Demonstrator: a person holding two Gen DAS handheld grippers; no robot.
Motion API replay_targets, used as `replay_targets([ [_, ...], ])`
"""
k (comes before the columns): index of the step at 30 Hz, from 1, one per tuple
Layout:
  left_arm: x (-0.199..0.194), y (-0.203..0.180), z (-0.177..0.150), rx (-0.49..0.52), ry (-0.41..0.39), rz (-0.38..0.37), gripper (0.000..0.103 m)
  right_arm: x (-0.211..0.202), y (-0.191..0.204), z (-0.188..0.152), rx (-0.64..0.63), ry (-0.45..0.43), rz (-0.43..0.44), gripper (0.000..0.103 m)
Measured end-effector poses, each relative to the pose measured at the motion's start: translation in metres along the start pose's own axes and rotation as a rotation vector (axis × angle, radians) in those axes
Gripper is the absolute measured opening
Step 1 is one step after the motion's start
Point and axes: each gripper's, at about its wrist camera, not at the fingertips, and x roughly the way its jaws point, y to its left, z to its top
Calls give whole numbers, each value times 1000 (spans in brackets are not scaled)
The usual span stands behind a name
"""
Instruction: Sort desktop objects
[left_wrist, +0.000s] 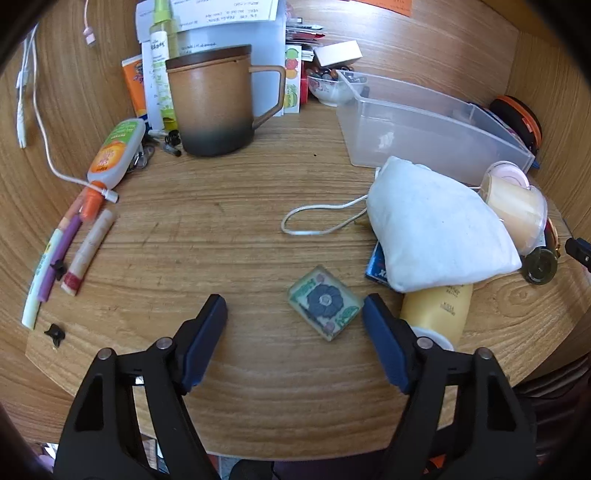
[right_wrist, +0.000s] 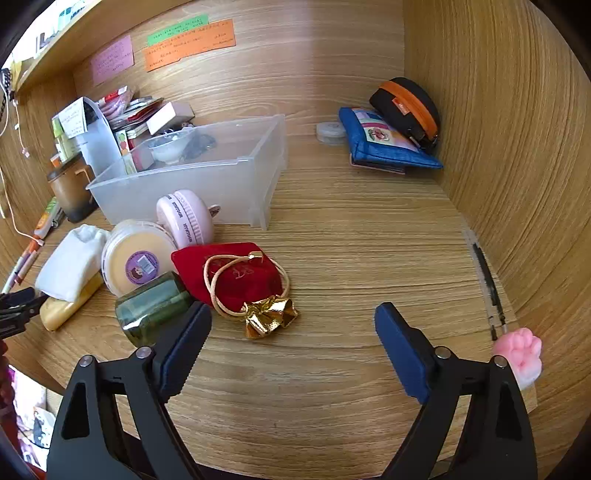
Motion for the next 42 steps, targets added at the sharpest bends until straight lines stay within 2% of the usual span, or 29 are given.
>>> replay_targets([
  [3, 2, -5, 2, 21, 0, 13, 69, 3, 0, 0, 8, 5, 18, 84],
  [8, 2, -12, 6, 69, -9, -16, 41, 15, -1, 2, 33, 34, 76, 84],
  [11, 1, -17, 5, 87, -18, -10, 41, 26, 0, 5, 42, 56, 98, 84],
  [14, 1, -13, 5, 63, -19, -29, 40, 39, 1, 10, 47, 91, 108, 84],
  [18, 1, -12, 6, 58, -23, -18, 40, 51, 2, 16, 45, 110, 101, 82],
  [20, 2, -12, 6, 54, -23, -18, 40, 54, 4, 20, 39, 108, 98, 67],
  [24, 4, -6, 10, 33, -25, -18, 40, 57, 5, 22, 25, 90, 68, 61],
  [25, 4, -4, 11, 24, -26, -18, 40, 56, 6, 22, 19, 81, 55, 56],
  [26, 4, -3, 11, 17, -28, -17, 40, 56, 6, 23, 14, 72, 48, 35],
  [27, 4, -2, 11, 11, -30, -16, 40, 56, 7, 23, 7, 68, 40, 21],
  [33, -3, 4, 12, -13, -56, -1, 40, 52, 9, 21, -37, 47, 1, 18],
  [42, -27, 10, 25, -13, -130, 0, 40, 9, 6, 25, -24, -68, 0, 18],
])
